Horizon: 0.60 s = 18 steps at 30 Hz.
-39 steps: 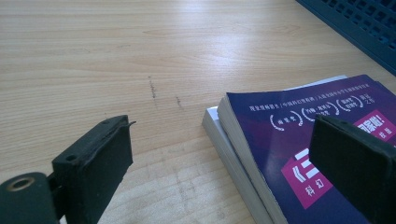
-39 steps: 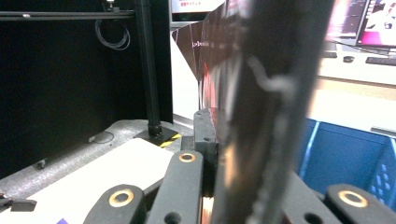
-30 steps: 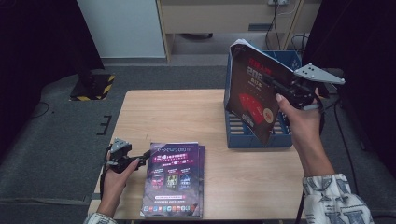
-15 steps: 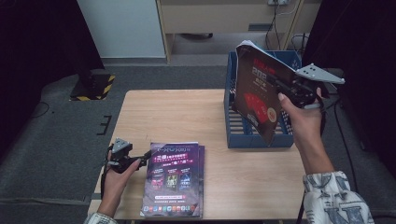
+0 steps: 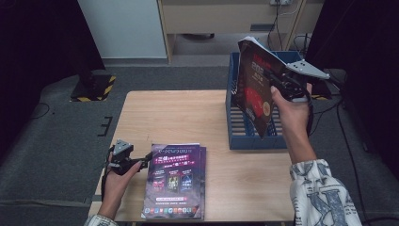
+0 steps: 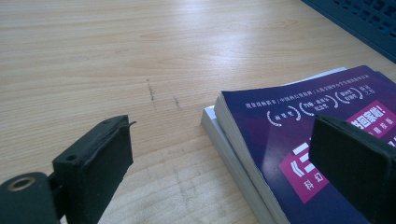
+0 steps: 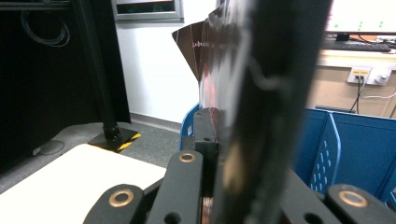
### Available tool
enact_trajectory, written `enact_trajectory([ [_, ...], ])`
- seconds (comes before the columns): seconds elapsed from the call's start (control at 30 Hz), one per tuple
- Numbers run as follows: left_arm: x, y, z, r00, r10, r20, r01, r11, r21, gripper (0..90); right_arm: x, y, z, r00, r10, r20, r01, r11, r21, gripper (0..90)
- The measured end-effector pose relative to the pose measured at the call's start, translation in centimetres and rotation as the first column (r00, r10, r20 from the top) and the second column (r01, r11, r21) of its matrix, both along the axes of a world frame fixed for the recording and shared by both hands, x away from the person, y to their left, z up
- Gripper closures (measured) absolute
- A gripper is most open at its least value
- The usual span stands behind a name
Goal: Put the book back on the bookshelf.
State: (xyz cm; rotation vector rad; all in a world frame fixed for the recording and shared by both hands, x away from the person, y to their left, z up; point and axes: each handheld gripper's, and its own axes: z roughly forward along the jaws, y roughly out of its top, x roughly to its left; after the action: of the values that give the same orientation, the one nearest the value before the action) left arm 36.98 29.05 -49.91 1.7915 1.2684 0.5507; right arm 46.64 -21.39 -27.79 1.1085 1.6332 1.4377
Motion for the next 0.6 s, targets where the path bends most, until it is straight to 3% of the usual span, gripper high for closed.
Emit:
enact_trajectory([
  [0.6,-0.1,-0.1,0.0,1.0000,-0.008,0.004,0.008,0.9999,0.010,6.0,2.9,2.3,-1.8,0.9968,-0.079,0.005,0.079,0.997,0.024,87.1],
])
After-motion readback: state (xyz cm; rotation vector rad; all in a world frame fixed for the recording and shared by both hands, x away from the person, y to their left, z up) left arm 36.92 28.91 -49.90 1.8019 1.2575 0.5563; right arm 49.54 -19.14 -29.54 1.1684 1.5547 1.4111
